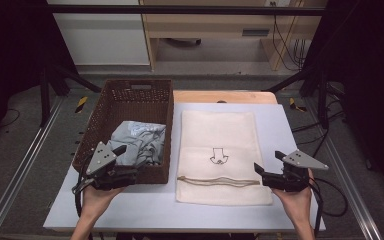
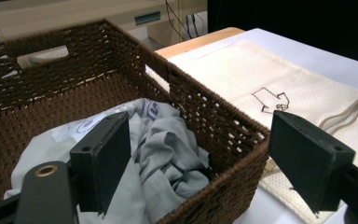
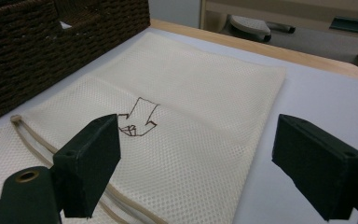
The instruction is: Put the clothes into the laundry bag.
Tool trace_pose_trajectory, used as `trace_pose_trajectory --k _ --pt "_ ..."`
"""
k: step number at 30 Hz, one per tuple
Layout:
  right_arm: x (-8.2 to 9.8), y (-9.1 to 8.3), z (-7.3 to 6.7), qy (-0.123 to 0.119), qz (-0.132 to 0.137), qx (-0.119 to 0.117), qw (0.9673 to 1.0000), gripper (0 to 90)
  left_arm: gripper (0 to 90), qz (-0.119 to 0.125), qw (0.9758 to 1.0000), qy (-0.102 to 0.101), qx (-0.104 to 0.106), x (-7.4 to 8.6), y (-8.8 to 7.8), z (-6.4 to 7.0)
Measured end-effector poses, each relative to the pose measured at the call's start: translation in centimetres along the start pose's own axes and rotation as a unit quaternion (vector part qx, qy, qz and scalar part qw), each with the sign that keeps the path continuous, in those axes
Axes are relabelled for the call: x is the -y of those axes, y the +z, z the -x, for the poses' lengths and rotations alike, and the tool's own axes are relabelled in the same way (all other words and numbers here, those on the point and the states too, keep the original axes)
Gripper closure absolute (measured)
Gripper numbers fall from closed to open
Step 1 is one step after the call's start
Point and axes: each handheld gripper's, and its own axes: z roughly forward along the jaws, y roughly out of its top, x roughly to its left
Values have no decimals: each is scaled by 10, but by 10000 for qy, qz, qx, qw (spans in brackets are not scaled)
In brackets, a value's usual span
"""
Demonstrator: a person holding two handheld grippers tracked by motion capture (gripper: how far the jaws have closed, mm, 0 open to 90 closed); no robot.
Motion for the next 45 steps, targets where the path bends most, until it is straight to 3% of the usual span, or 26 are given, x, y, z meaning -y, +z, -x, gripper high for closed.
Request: trace_pose_trajectory --k 9,14,21,24,26,32,37,40,45 --pt "-8 3 -10 -5 72 -121 9999 162 217 -24 9997 244 85 -4 5 18" --pt "-12 7 -20 -80 61 -256 9996 174 241 -2 9995 186 250 -6 11 29" --pt "-17 12 -31 -198 45 -397 9990 181 303 109 9986 210 472 -10 17 53" --pt "-18 13 -34 -188 22 -473 9987 192 331 91 9977 390 554 -11 21 67" --pt "-18 16 -37 -236 -13 -505 9984 202 350 10 9964 519 666 -10 27 78" --pt "-15 23 -42 -304 -143 -588 9977 221 391 -217 9943 646 825 -3 40 94" --pt "-10 30 -46 -290 -275 -726 9966 258 460 -455 9917 731 956 5 52 106" --pt "-7 35 -48 -326 -384 -778 9957 281 503 -663 9889 814 1047 11 62 115" --pt "-2 42 -50 -331 -529 -810 9948 308 554 -808 9870 871 1080 14 76 123"
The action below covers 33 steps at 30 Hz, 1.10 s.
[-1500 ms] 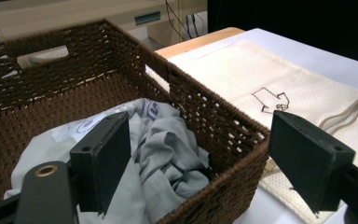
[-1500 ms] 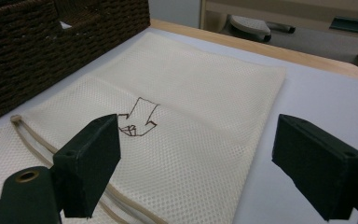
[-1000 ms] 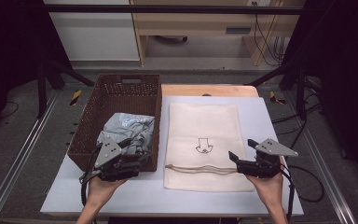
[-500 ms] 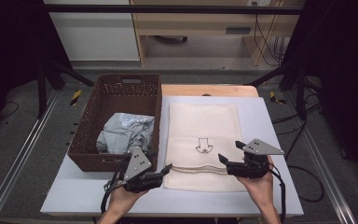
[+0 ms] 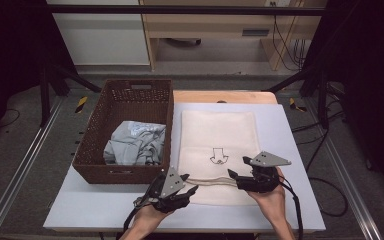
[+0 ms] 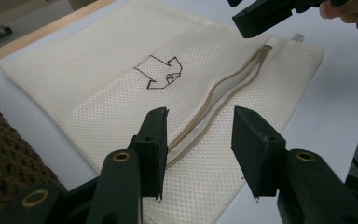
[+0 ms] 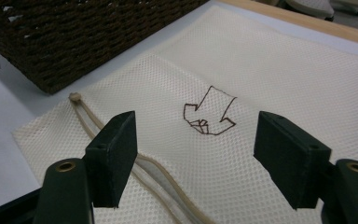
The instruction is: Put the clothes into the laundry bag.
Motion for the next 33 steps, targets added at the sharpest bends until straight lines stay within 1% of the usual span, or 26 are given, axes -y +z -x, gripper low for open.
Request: trace_pose_trajectory --k 1,2,3,4,5,6,7,9,11,12,13,14,15,17,18,20,21,23,24,25,28,29,30,32,33 --pt "2 5 -1 -21 -106 -52 9999 321 584 -51 10000 -11 12 0 5 1" --pt "3 6 -2 -23 -125 -59 9999 324 596 -141 9999 -40 49 3 14 2" --pt "3 6 -2 -23 -125 -59 9999 324 606 -141 9999 -40 49 3 14 2" --pt "4 9 -2 -47 -167 -67 9998 329 606 -188 9998 -46 76 4 19 3" --pt "6 13 -3 -34 -230 -92 9997 339 627 -261 9996 -33 96 6 24 4" --pt "7 15 -3 -41 -267 -97 9996 347 638 -385 9992 19 130 11 32 8" --pt "8 16 -3 -80 -292 -114 9995 355 655 -385 9992 19 130 11 32 8" --pt "9 18 -4 -79 -337 -122 9993 364 668 -473 9987 30 164 15 38 10" --pt "11 23 -6 -129 -402 -124 9990 387 707 -524 9984 18 212 17 43 11" --pt "13 27 -7 -164 -432 -156 9988 405 748 -560 9982 29 234 18 45 11" --pt "15 29 -8 -158 -479 -179 9986 420 765 -672 9975 65 204 20 50 12" --pt "15 29 -8 -158 -479 -179 9986 420 781 -672 9975 65 204 20 50 12" --pt "18 33 -8 -177 -618 -182 9978 445 796 -736 9969 16 268 23 54 11" --pt "21 36 -7 -153 -700 -187 9973 471 831 -771 9966 0 295 24 56 11" --pt "22 38 -8 -117 -733 -197 9970 483 847 -848 9959 -26 327 27 60 10" --pt "24 41 -8 -148 -842 -190 9962 497 873 -924 9951 -48 360 30 64 10" --pt "25 43 -8 -246 -898 -162 9955 506 883 -942 9949 -47 355 31 65 10" --pt "27 46 -9 -360 -968 -137 9946 528 890 -928 9950 -54 362 31 66 9" --pt "28 47 -10 -359 -1008 -115 9942 539 891 -913 9951 -58 384 32 66 8" --pt "28 48 -10 -415 -1052 -96 9935 545 891 -887 9952 -90 409 32 66 7" --pt "29 50 -11 -434 -1096 -92 9930 562 891 -851 9954 -103 422 34 67 7" --pt "30 52 -12 -461 -1177 -52 9920 570 892 -857 9954 -75 432 34 66 7" --pt "30 53 -12 -488 -1196 -40 9916 573 891 -856 9953 -64 438 34 67 7" --pt "31 54 -12 -500 -1197 -30 9915 576 891 -855 9953 -103 449 34 67 6" --pt "31 54 -11 -451 -1193 -37 9918 596 890 -855 9952 -122 454 34 67 6"
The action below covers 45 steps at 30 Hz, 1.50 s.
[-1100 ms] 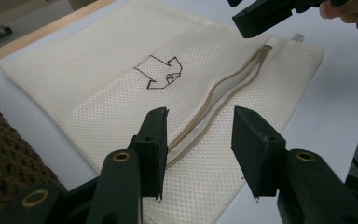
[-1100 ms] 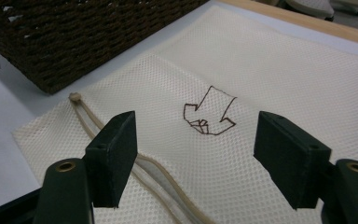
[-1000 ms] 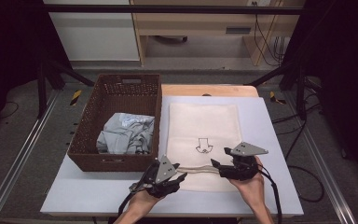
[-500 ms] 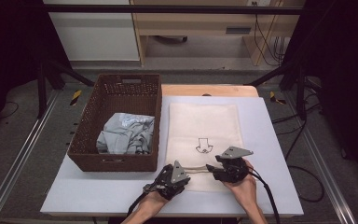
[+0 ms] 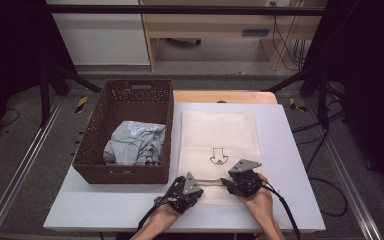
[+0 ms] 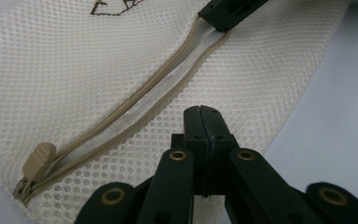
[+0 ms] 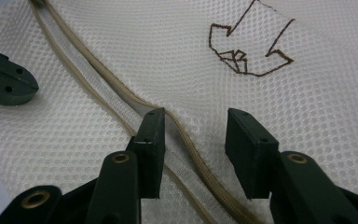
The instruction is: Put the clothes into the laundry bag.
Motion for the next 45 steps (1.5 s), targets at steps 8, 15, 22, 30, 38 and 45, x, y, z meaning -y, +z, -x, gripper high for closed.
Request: trace_pose_trajectory --k 8,15,22,30,38,45 --pt "1 -1 3 -92 -143 141 9998 708 889 5 10000 6 -24 0 0 1" --pt "-2 -1 4 -50 -182 194 9996 870 883 -1 10000 -33 26 0 0 0" --pt "-6 -17 7 136 305 176 9993 875 892 -39 10000 -41 -18 -2 0 0" --pt "-9 -30 9 141 717 181 9972 876 728 523 9976 261 -360 -33 -28 -4" --pt "-9 -32 10 175 803 137 9965 876 523 372 9951 536 -737 -66 -14 -9" --pt "-9 -34 10 206 874 102 9959 876 591 56 9933 724 -901 -78 21 -3"
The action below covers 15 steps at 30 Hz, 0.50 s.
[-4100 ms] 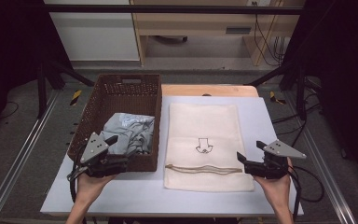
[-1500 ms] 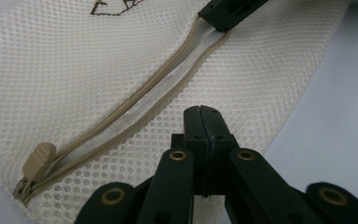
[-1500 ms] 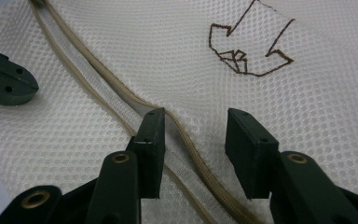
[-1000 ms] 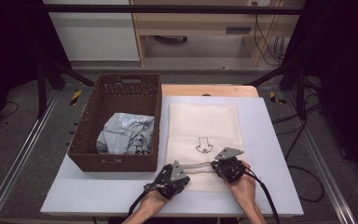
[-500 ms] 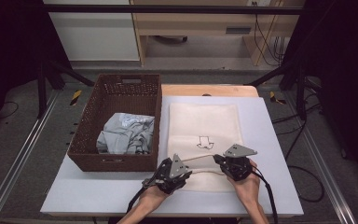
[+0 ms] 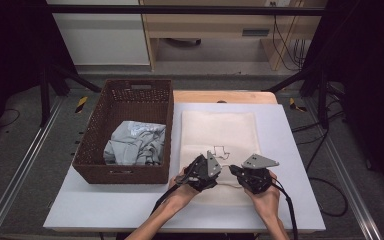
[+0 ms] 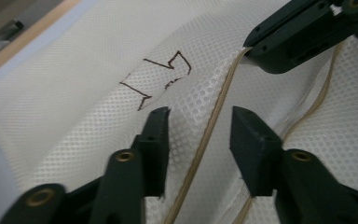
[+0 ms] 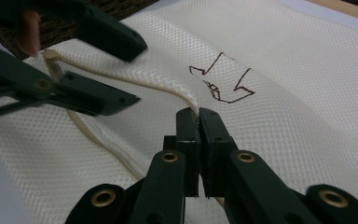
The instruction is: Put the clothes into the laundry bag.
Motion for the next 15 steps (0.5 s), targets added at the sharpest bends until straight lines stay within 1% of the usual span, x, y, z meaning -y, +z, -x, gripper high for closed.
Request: trace_pose_trajectory --k 1,2,3,4,5,7,8,9,10,11,12,13,14,15 --pt "0 0 0 2 -1 0 10000 876 637 -15 10000 -32 -42 0 3 0" --pt "0 -1 0 16 -11 -6 10000 876 712 29 10000 -69 -31 0 5 -1" --pt "0 -1 0 2 -8 -2 10000 876 764 52 9999 -137 45 0 5 -2" --pt "0 0 1 1 -24 2 10000 876 818 56 9998 -200 74 -1 5 -4" --pt "0 0 0 22 -20 -18 10000 875 850 39 9998 -198 85 -1 4 -5" --pt "0 1 0 -22 -16 -26 10000 866 862 26 9997 -228 100 -1 3 -6" --pt "0 1 -1 -16 -5 -34 10000 836 865 33 9996 -255 88 -1 2 -7" --pt "0 2 -1 -9 14 -16 10000 781 866 34 9995 -295 88 -1 1 -8" --pt "1 1 -2 -17 56 127 9999 672 866 53 9993 -363 114 -1 0 -9" --pt "1 2 -2 -25 43 133 9999 638 867 105 9988 -467 137 -1 0 -10" --pt "1 3 -2 -22 31 143 9999 586 866 151 9985 -506 150 -1 -1 -11" --pt "1 4 -3 -15 -4 212 9998 547 866 193 9981 -557 186 -1 -2 -12" --pt "1 4 -3 -15 -4 212 9998 547 866 239 9977 -609 200 -1 -3 -13" --pt "2 7 -2 -33 -61 226 9997 546 865 243 9974 -636 233 -1 -5 -13"
